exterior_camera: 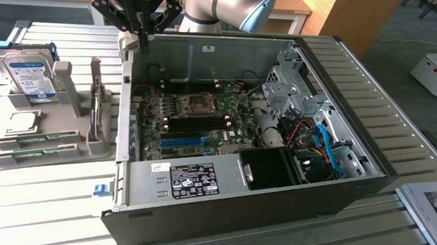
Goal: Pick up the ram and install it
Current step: 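Reach for the ram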
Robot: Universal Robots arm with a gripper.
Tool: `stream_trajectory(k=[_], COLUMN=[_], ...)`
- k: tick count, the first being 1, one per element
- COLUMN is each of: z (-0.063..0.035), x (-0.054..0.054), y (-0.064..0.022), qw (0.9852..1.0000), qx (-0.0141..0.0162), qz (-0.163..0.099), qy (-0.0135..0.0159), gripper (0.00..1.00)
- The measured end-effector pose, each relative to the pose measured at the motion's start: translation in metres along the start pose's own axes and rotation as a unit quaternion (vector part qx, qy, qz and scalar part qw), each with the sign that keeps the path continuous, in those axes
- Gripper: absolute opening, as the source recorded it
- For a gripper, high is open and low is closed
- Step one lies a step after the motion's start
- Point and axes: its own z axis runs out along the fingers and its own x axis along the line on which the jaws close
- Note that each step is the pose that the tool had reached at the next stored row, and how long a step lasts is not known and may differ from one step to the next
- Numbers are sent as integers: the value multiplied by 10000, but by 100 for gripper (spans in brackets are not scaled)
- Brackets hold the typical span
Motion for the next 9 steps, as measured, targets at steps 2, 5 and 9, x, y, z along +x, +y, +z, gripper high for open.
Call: stream_trajectory(k=[2,5,9], z=[-1,-1,-3], x=[17,44,81], y=[1,2,2], qw=[10000,10000,10000], qx=[0,-1,-2], qz=[0,0,-1], qy=[-4,-13,-23], gripper=[10,10,10])
